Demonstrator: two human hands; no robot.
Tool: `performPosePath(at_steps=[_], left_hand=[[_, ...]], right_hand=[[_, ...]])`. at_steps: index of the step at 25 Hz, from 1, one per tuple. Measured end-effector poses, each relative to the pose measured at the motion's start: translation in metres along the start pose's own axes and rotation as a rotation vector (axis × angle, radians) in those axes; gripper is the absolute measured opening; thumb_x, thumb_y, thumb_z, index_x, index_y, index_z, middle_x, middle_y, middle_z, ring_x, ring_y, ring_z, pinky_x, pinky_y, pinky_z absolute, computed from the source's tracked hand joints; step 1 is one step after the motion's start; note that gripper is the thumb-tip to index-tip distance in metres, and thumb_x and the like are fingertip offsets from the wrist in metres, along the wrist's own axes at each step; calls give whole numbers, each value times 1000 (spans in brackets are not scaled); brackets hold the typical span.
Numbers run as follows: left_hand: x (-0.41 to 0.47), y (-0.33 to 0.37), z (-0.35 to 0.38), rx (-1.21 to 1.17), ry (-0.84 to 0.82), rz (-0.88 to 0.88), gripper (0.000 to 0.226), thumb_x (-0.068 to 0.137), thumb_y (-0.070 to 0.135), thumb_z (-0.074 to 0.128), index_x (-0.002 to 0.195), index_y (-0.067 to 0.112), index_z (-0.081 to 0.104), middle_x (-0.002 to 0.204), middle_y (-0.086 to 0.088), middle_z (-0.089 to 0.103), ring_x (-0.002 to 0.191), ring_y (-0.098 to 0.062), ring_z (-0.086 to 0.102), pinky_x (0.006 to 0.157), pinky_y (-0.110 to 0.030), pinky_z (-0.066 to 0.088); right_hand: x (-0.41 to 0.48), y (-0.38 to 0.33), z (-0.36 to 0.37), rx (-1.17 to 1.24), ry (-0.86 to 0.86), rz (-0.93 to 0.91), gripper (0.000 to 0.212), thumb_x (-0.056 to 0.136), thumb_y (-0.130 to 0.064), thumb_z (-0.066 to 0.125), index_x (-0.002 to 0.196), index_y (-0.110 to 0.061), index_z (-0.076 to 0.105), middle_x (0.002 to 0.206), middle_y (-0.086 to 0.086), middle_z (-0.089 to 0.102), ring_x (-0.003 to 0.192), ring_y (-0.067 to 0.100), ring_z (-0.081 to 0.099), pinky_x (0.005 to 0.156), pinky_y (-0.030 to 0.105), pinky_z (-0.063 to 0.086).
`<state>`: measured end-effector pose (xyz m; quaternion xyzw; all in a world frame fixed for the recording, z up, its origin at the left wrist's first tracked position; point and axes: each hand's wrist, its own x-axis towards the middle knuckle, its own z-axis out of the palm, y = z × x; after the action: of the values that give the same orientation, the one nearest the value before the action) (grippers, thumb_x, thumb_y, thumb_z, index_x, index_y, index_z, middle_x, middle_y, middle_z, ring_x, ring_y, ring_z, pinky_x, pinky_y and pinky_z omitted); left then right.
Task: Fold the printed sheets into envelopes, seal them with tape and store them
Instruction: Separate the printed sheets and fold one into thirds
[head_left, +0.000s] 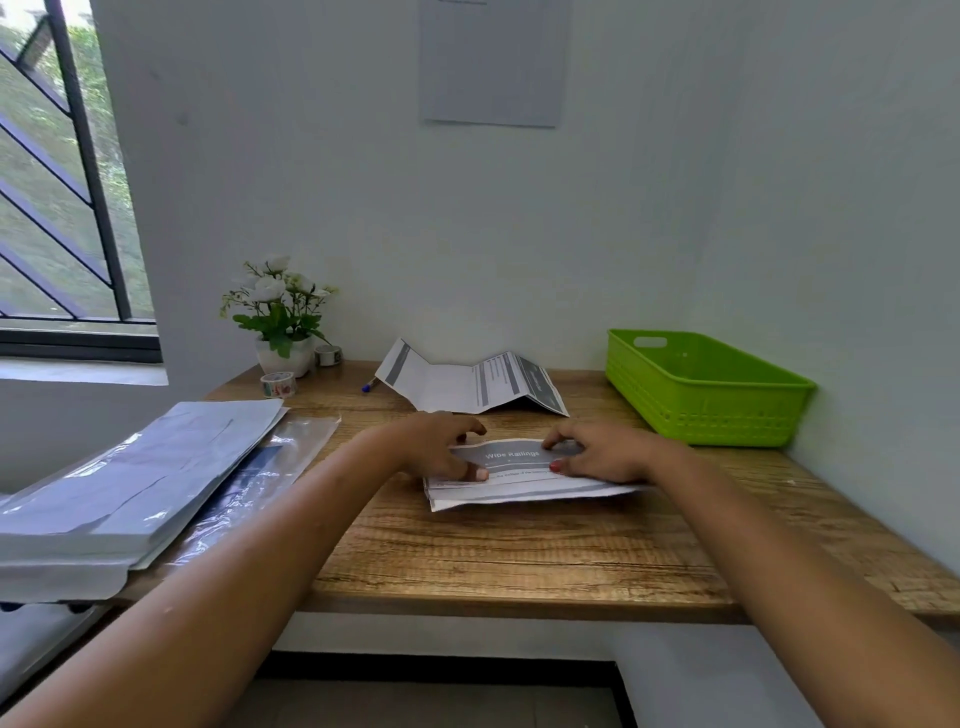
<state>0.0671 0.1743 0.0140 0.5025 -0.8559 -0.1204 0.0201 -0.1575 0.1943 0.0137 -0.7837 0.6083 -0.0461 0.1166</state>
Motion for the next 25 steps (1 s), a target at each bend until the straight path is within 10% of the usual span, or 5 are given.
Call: performPosePath(at_steps=[6, 17, 20, 25], left_hand=[[18, 7, -14, 44, -96, -128, 77, 77, 50, 69, 141, 24, 35, 140, -5, 45, 126, -26, 43, 105, -40, 36], [28, 12, -20, 178, -187, -207, 59, 87, 38, 62, 138, 20, 38, 140, -6, 45, 123, -26, 46, 104, -40, 39], [21, 18, -23, 197, -208, -201, 65, 84, 44, 65, 138, 20, 39, 138, -3, 45, 124, -27, 45, 102, -39, 37], [4, 20, -24, 247, 279, -95, 19, 84, 28, 62, 102, 24, 57, 106, 0, 61, 101, -22, 57, 79, -34, 45]], right_hand=[[25, 10, -16, 24, -183, 104, 83, 82, -47, 67, 150, -30, 23, 156, -5, 27, 140, 24, 31, 113, 40, 30], [23, -9, -31, -78, -317, 192, 56, 89, -29, 63, 139, -19, 40, 127, 7, 50, 102, 19, 51, 66, 23, 43], [18, -12, -28, -157, -306, 156, 53, 83, -38, 68, 128, -14, 53, 125, 8, 59, 106, 22, 59, 77, 27, 48], [11, -13, -35, -180, 121, 10, 26, 77, -28, 74, 94, -25, 56, 104, 1, 60, 94, 20, 56, 74, 28, 44]])
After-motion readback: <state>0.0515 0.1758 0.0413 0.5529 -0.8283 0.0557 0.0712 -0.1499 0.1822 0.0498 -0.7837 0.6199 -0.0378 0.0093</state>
